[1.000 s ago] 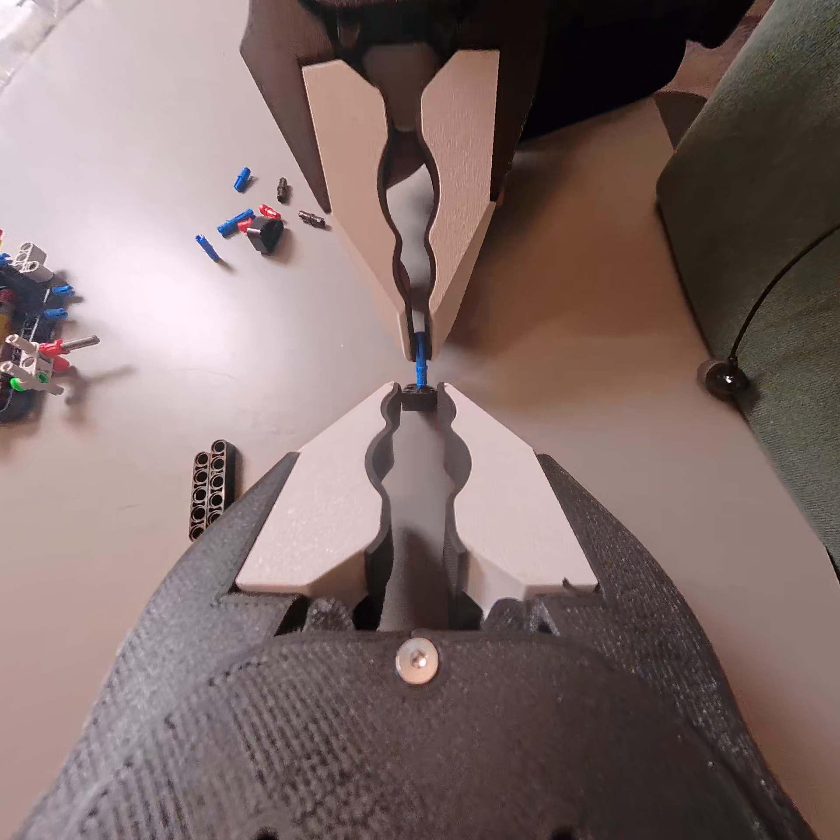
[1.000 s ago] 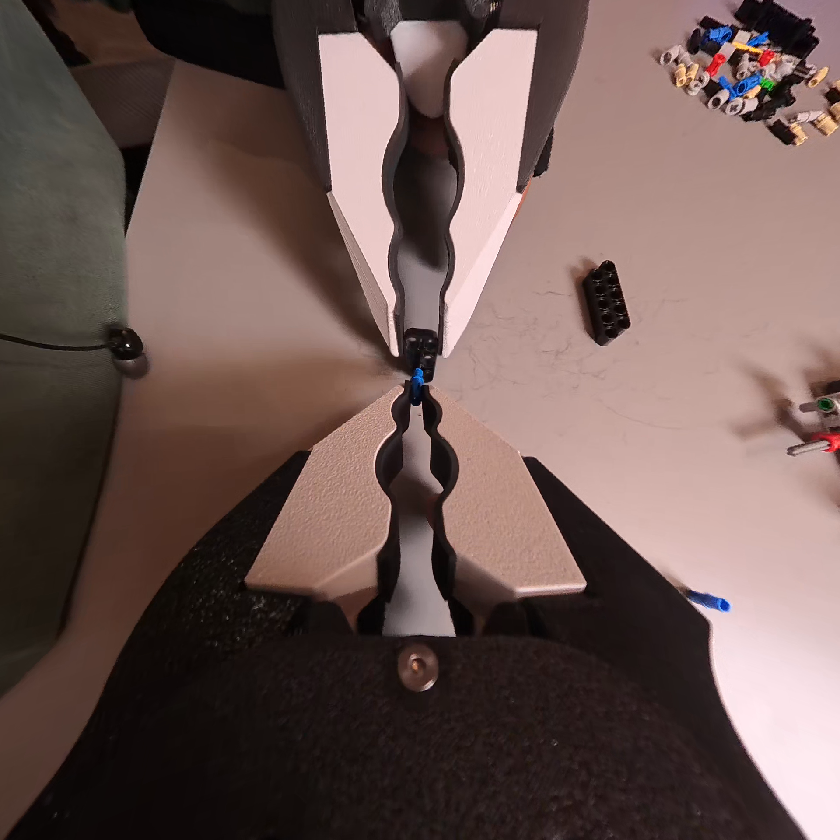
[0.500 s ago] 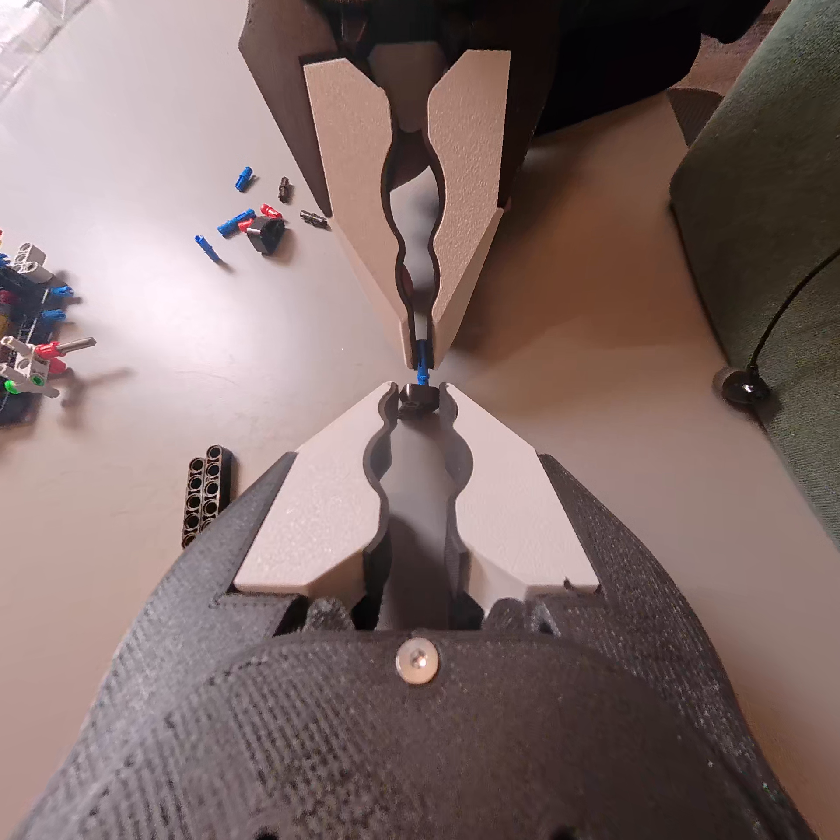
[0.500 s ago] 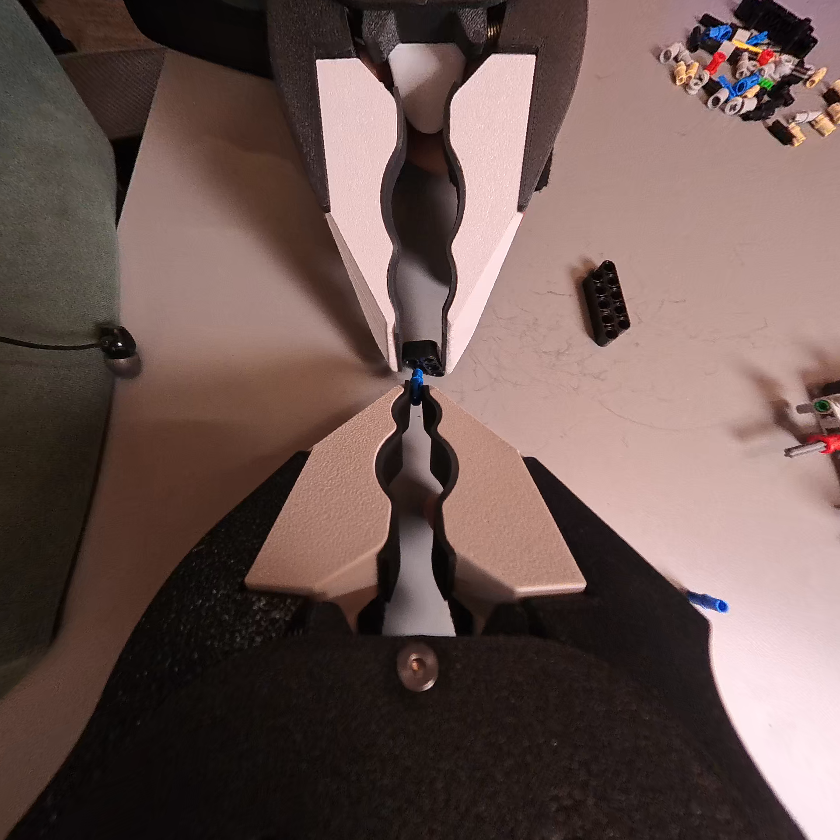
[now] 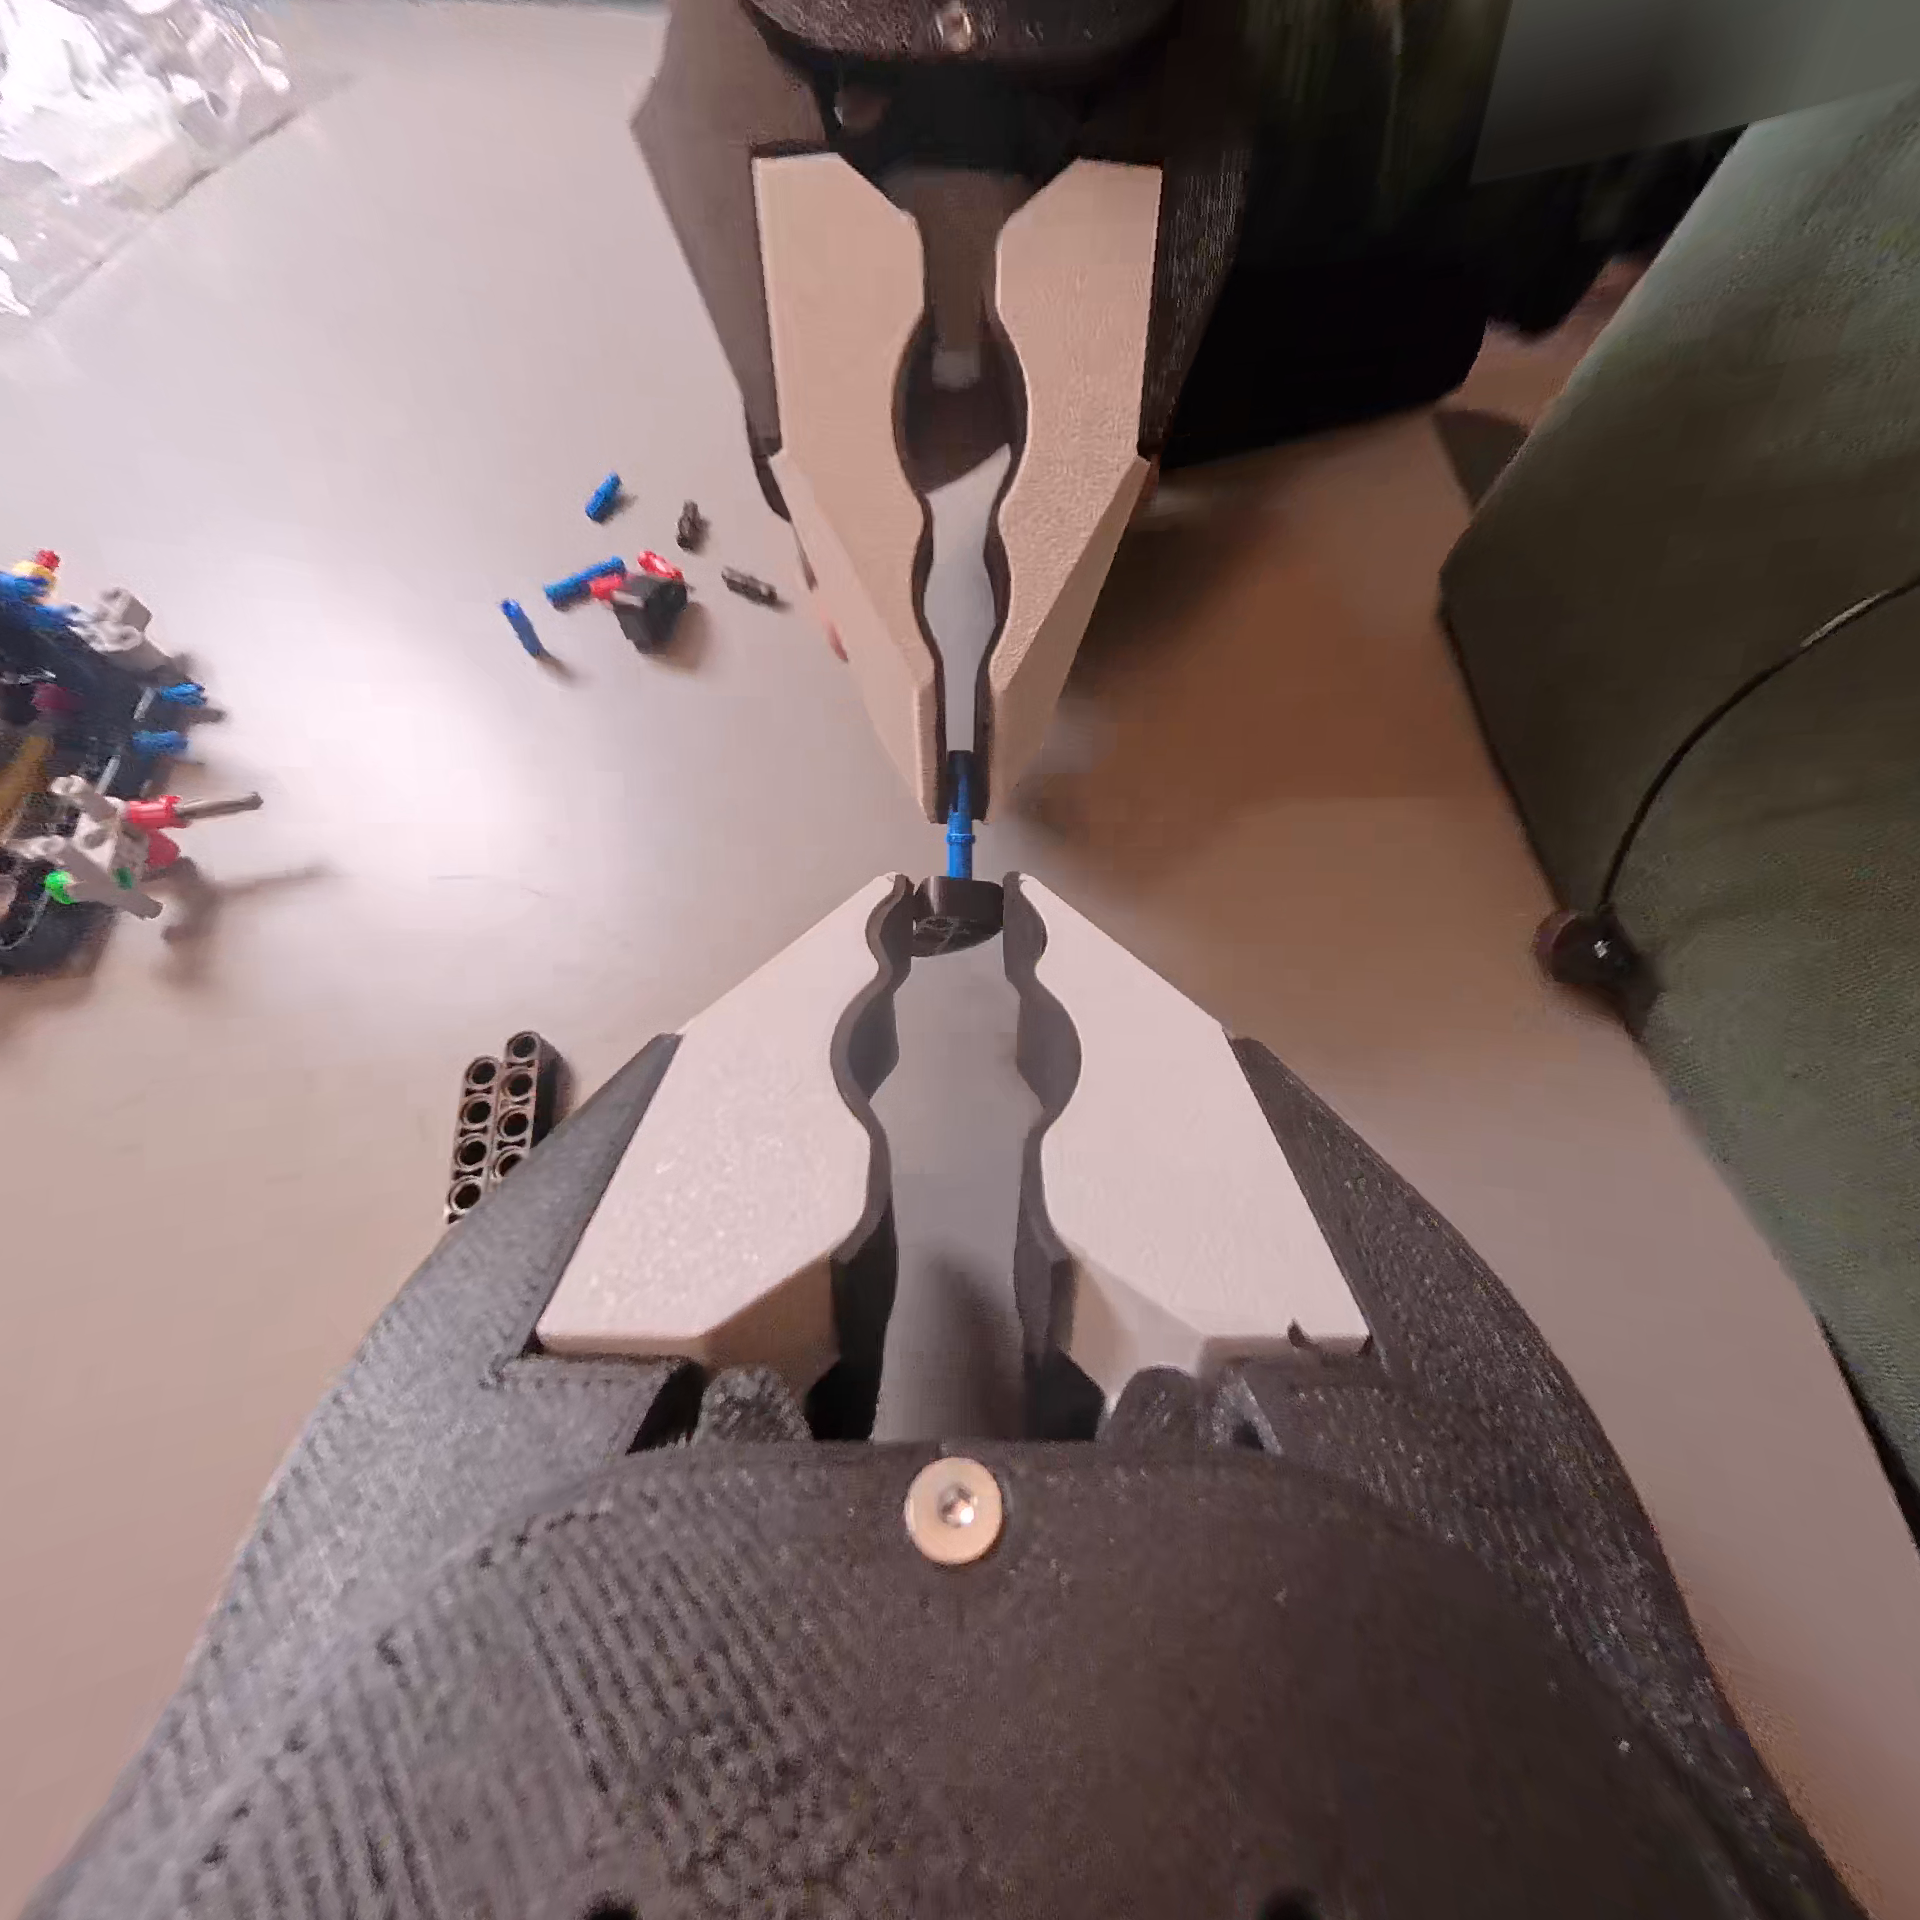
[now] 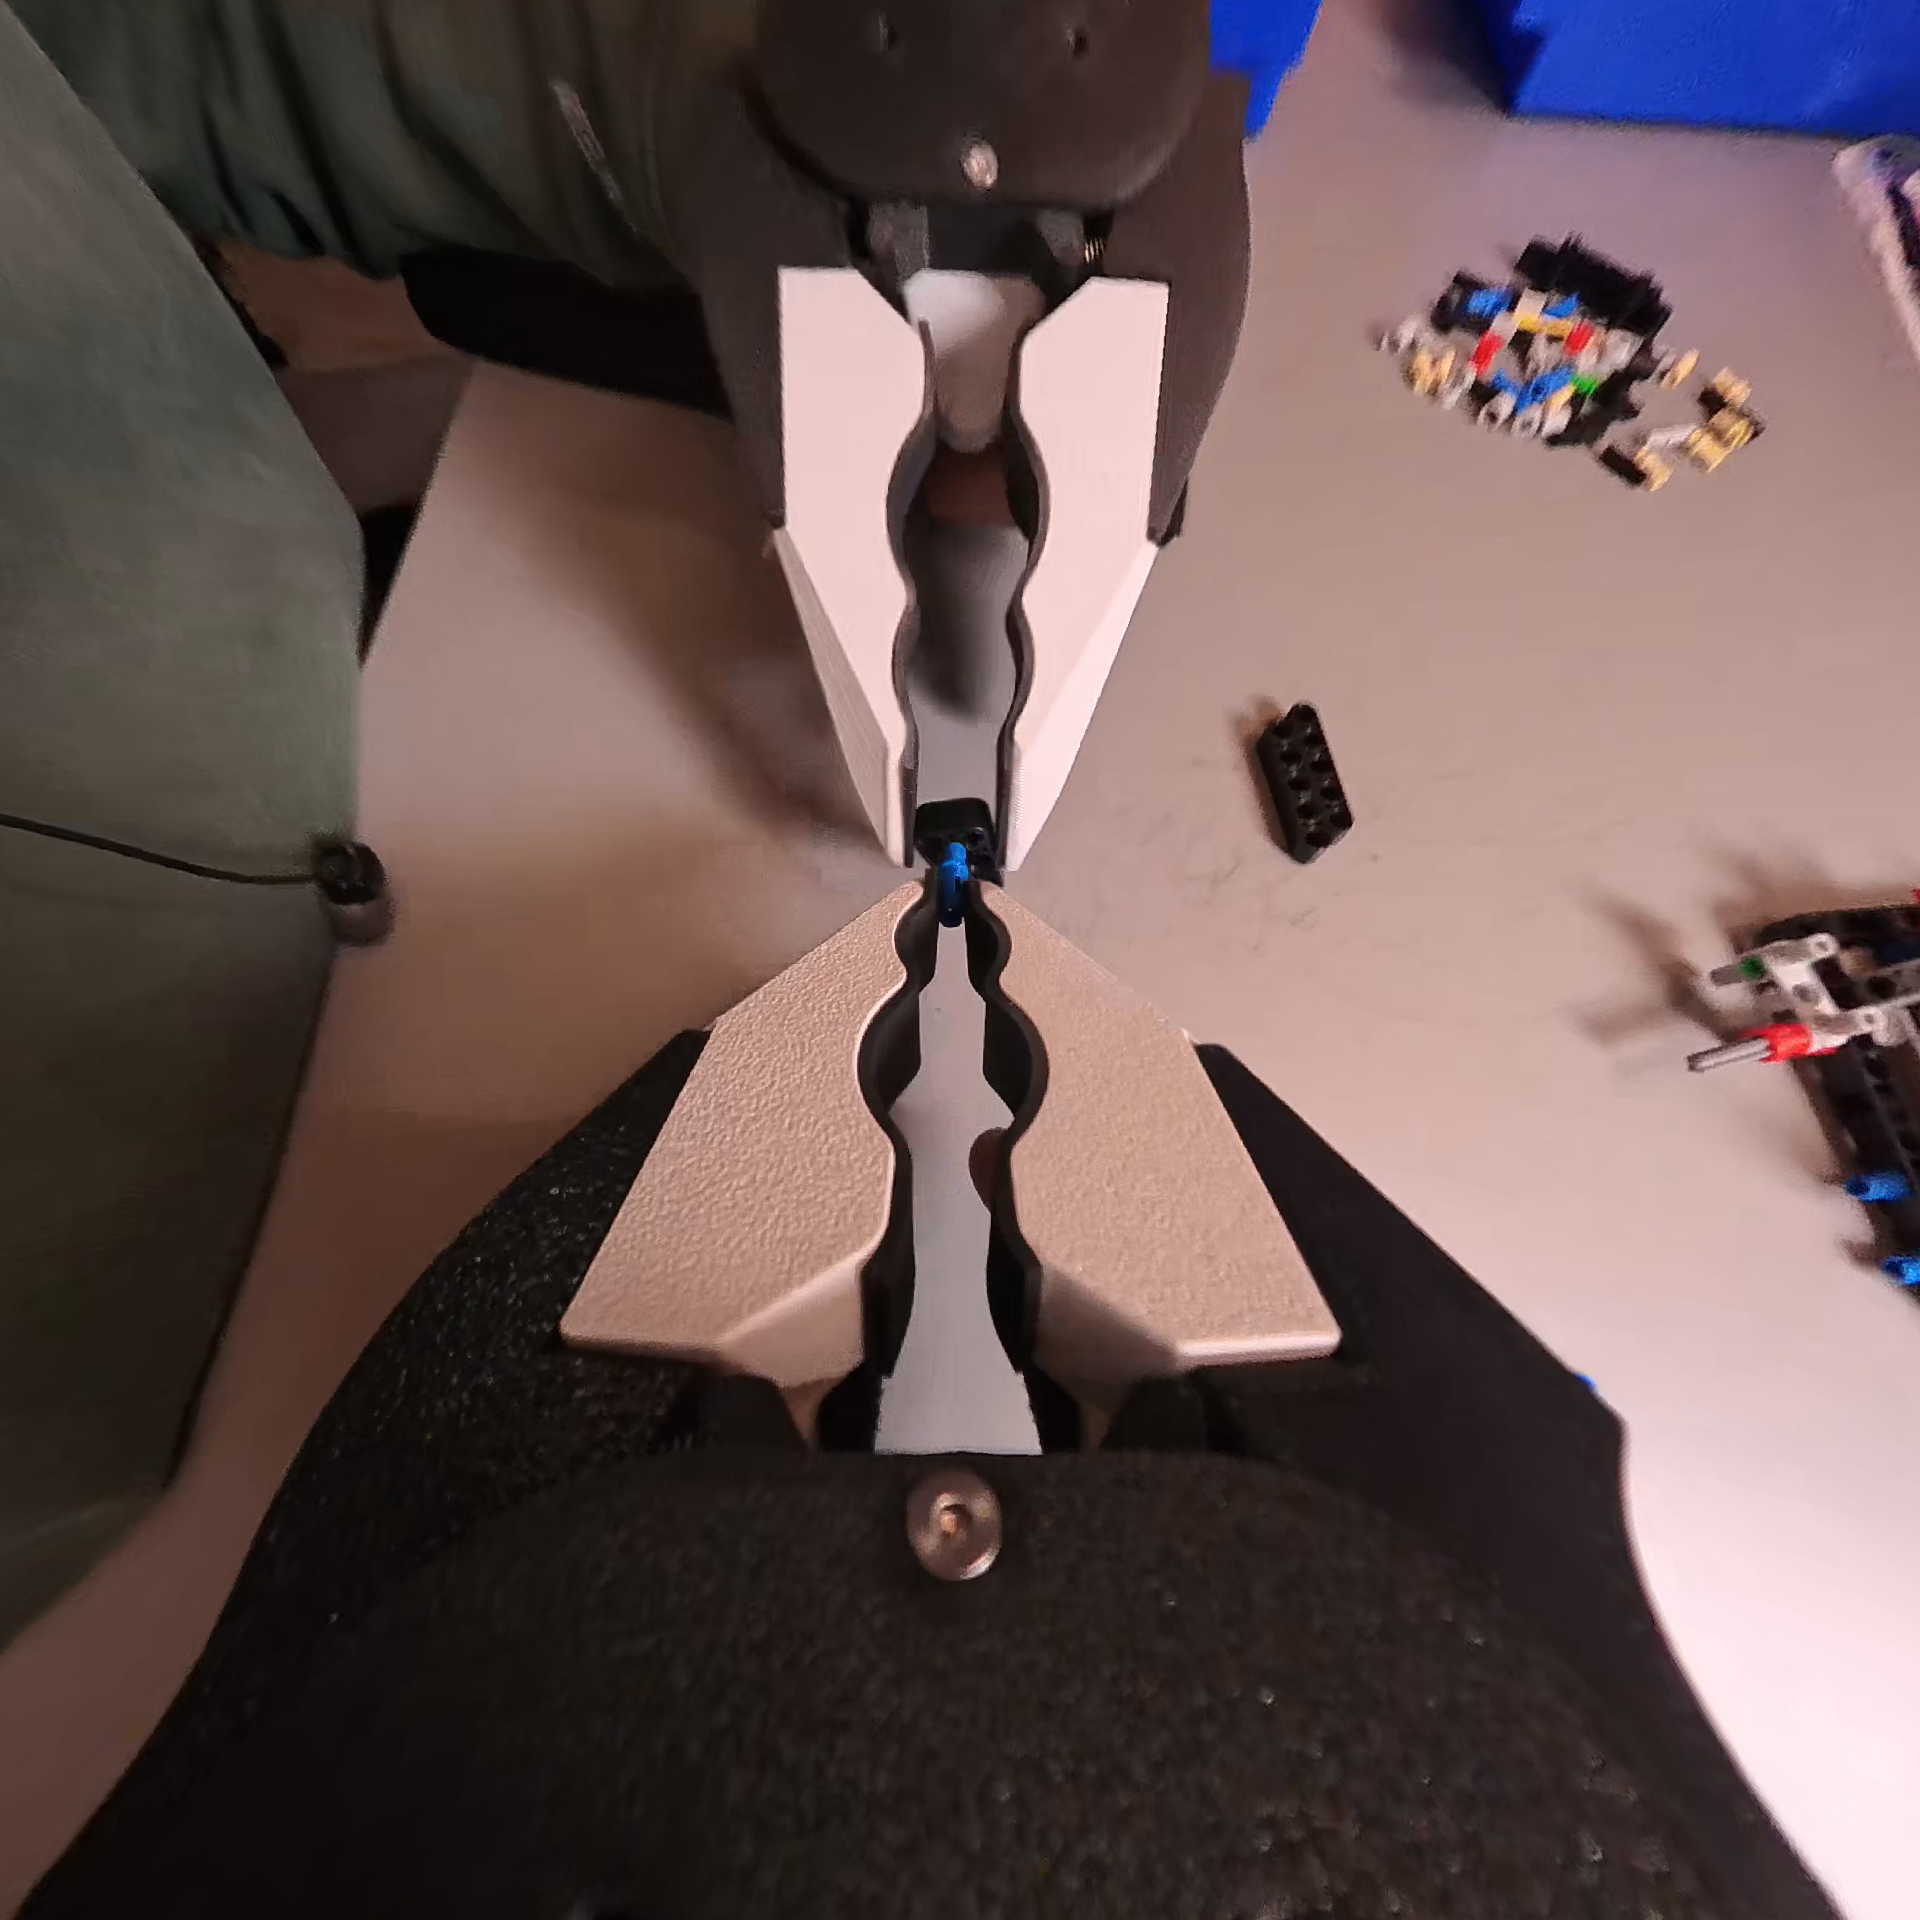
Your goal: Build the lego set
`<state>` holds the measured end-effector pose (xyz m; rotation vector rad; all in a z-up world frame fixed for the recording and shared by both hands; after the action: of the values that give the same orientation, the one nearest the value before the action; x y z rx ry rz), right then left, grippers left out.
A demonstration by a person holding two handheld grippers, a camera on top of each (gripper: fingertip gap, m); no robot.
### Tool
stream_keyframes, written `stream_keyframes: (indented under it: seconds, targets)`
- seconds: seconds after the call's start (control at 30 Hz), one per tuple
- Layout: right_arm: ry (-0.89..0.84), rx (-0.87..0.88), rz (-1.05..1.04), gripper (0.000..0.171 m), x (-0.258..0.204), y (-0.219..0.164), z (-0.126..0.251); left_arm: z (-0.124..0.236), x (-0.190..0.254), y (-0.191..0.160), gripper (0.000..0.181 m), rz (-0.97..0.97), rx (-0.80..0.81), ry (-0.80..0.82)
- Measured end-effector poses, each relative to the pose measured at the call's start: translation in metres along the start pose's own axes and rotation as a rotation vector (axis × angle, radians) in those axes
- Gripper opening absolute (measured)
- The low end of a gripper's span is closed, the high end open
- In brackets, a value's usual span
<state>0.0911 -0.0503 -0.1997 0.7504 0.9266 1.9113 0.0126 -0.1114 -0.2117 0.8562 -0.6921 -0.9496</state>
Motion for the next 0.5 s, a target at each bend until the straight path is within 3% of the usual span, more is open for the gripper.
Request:
stream_keyframes:
  seconds: [0.23,0.5]
  targets:
    - [-0.004,0.144,-0.046,0.002,0.004,0.018,0.015,0.018,0.000,0.020,0.014,-0.007,0.193,-0.011]
    - [0.026,0.176,-0.098,0.002,0.005,0.019,0.019,0.017,0.003,0.025,0.014,-0.048,0.165,0.034]
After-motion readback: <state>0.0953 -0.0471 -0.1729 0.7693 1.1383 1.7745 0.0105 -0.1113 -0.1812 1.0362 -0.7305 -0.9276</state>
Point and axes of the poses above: each gripper's, where its closed fingertips meet, z back along the fingers, y out of its top, x = y × z across the jaws, the point moved 6 cm from there along z, back along the fingers, and after that the axes turned 13 degrees about -y, right-handed, at the moved point
